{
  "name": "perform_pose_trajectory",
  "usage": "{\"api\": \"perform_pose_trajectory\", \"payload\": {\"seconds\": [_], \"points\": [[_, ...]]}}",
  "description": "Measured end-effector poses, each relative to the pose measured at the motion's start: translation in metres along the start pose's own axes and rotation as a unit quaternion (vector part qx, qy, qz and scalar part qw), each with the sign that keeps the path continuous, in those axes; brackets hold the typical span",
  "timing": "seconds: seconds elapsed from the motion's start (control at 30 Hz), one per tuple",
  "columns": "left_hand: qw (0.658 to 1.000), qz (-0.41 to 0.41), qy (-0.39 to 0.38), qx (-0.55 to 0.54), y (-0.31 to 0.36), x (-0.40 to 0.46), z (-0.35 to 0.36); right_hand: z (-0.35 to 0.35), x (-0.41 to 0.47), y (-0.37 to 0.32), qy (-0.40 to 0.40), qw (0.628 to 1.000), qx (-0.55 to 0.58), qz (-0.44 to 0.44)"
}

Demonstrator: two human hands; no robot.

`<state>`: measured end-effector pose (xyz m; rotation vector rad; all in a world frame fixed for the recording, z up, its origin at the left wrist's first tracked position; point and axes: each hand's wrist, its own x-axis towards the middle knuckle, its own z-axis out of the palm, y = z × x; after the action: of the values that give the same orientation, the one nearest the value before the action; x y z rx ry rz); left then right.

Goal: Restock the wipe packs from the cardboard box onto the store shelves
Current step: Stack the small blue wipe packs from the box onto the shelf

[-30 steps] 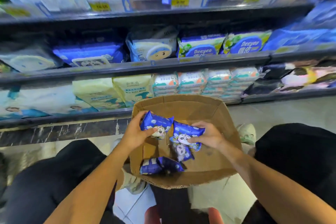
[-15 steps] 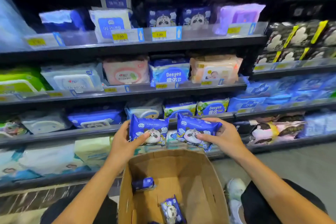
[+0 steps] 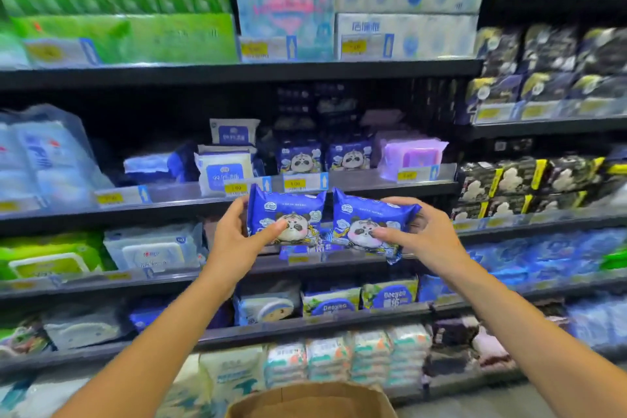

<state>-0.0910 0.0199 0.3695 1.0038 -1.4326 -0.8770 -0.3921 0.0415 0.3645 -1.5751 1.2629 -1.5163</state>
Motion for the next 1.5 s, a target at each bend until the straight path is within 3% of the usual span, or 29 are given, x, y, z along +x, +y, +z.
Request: {"api": "perform_pose_trajectory", "payload": {"seconds": [0.23, 0.47, 0.57, 0.7, 1.0, 1.13, 1.27, 1.4, 1.5], "points": [[0.998, 0.055, 0.008, 0.043, 0.058, 0.066, 0.008, -0.012, 0.063, -0.059, 0.006, 0.997, -0.025, -0.075], [0.995, 0.065, 0.026, 0.076, 0.050, 0.157, 0.035, -0.016, 0.101, -0.060, 0.027, 0.992, -0.058, -0.106], [0.980, 0.036, 0.010, 0.198, 0.033, 0.180, 0.045, -0.020, 0.106, -0.051, 0.026, 0.991, -0.076, -0.106], [0.919, 0.021, 0.065, 0.388, 0.015, 0.188, 0.043, -0.027, 0.109, -0.041, 0.006, 0.992, -0.089, -0.090], [0.913, 0.067, 0.052, 0.398, 0.013, 0.177, 0.040, -0.004, 0.157, -0.040, 0.038, 0.989, -0.078, -0.118], [0.901, 0.097, 0.016, 0.423, 0.010, 0.169, 0.032, 0.009, 0.183, -0.029, 0.007, 0.984, -0.137, -0.113], [0.881, 0.147, -0.017, 0.450, -0.002, 0.156, 0.025, 0.017, 0.198, -0.011, 0.015, 0.944, -0.313, -0.101], [0.848, 0.146, -0.031, 0.508, -0.012, 0.142, 0.022, 0.020, 0.196, -0.012, 0.004, 0.847, -0.512, -0.145], [0.825, 0.141, -0.073, 0.543, -0.013, 0.138, 0.026, 0.024, 0.196, -0.009, -0.004, 0.830, -0.539, -0.142]]}}
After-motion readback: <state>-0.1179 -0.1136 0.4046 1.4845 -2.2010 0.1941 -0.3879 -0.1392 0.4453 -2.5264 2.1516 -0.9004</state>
